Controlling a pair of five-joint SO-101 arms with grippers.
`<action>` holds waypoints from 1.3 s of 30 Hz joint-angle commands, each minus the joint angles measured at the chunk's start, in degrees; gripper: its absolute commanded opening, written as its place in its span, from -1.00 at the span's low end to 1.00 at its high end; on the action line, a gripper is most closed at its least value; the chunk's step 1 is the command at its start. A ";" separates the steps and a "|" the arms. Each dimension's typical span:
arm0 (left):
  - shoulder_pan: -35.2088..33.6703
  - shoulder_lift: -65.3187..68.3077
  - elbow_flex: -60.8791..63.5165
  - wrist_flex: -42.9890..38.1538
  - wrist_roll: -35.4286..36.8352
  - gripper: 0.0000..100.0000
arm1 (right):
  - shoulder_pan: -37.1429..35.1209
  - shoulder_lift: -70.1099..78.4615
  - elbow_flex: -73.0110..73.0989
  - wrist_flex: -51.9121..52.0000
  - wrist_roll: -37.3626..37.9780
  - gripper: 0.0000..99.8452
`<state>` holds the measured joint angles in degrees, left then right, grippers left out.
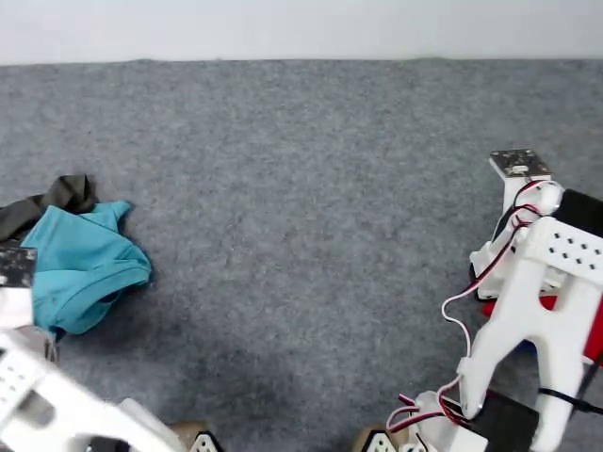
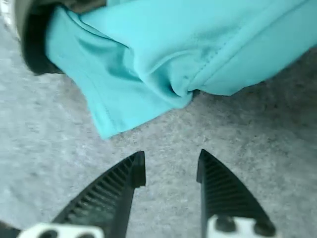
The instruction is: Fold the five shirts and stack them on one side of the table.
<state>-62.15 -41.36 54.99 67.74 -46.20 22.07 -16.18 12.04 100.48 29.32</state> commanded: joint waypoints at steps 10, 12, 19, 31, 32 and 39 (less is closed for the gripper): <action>0.09 32.09 -23.60 -3.43 1.05 -0.64 | -0.57 -1.54 -0.18 2.15 -0.44 -0.98; -0.44 37.27 -26.15 -4.84 1.05 -0.64 | -0.57 -1.63 -0.18 2.24 -0.44 -0.98; -3.52 52.66 -35.47 -4.66 0.88 -0.64 | -0.57 -1.89 -0.18 2.24 -0.35 -0.98; -3.16 66.29 -41.54 -6.77 0.79 -0.88 | -0.57 -1.63 -0.18 2.15 -0.35 -0.98; -2.37 66.37 -41.45 -6.24 0.70 -0.96 | -0.57 -1.63 -0.18 2.15 -0.35 -0.98; 3.52 63.30 -42.24 5.89 0.79 -0.97 | -0.57 -1.63 -0.18 2.15 -0.35 -0.98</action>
<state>-60.84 22.02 13.41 71.96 -45.23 22.07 -16.18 12.04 100.48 29.32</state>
